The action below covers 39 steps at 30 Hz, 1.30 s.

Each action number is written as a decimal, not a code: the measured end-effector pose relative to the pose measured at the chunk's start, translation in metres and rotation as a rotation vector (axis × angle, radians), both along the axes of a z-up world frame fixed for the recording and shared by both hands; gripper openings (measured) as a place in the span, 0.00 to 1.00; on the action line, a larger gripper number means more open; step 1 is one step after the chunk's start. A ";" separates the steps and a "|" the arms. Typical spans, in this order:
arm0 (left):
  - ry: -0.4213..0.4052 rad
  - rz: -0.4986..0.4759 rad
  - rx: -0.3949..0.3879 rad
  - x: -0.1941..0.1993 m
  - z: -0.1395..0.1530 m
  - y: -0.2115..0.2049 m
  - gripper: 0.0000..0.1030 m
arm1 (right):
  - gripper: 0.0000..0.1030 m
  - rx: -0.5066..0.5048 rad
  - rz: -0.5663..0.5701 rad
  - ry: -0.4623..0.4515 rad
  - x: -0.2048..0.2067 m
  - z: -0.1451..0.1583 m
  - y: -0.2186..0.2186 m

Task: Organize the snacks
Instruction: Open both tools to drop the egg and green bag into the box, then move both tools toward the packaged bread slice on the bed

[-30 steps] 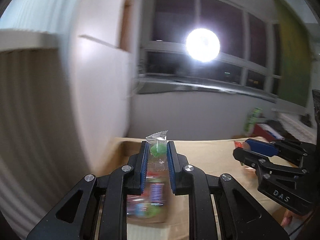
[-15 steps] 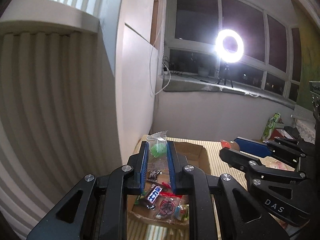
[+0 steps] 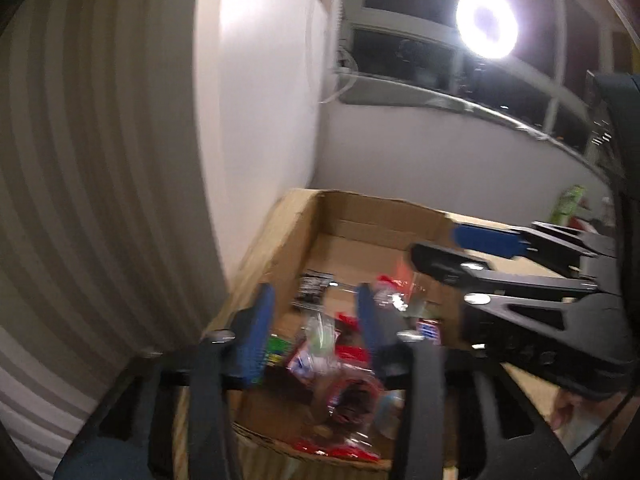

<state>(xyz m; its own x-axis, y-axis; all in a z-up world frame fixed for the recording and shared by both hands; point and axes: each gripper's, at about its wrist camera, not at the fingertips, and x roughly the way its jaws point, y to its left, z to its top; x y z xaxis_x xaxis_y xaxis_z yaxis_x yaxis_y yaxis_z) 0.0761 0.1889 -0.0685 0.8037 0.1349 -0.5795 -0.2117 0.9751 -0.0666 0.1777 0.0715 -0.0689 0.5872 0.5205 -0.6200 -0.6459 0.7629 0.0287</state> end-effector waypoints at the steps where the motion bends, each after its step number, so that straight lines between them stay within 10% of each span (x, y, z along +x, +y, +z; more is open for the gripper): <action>1: -0.006 0.006 -0.004 0.000 0.001 0.001 0.63 | 0.55 0.001 -0.005 -0.006 -0.001 0.002 -0.003; 25: -0.081 0.030 0.065 -0.043 0.043 -0.024 0.72 | 0.66 0.079 -0.028 -0.085 -0.069 0.038 -0.048; 39: -0.034 -0.181 0.158 -0.002 0.037 -0.153 0.74 | 0.66 0.148 -0.326 -0.042 -0.066 0.013 -0.232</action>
<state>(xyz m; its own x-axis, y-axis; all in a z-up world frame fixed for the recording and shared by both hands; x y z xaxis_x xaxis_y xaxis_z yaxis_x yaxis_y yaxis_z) 0.0743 0.0359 -0.0315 0.8415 0.0738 -0.5351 -0.0328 0.9958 0.0857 0.1120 -0.1600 -0.0558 0.7605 0.3838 -0.5237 -0.3718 0.9187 0.1332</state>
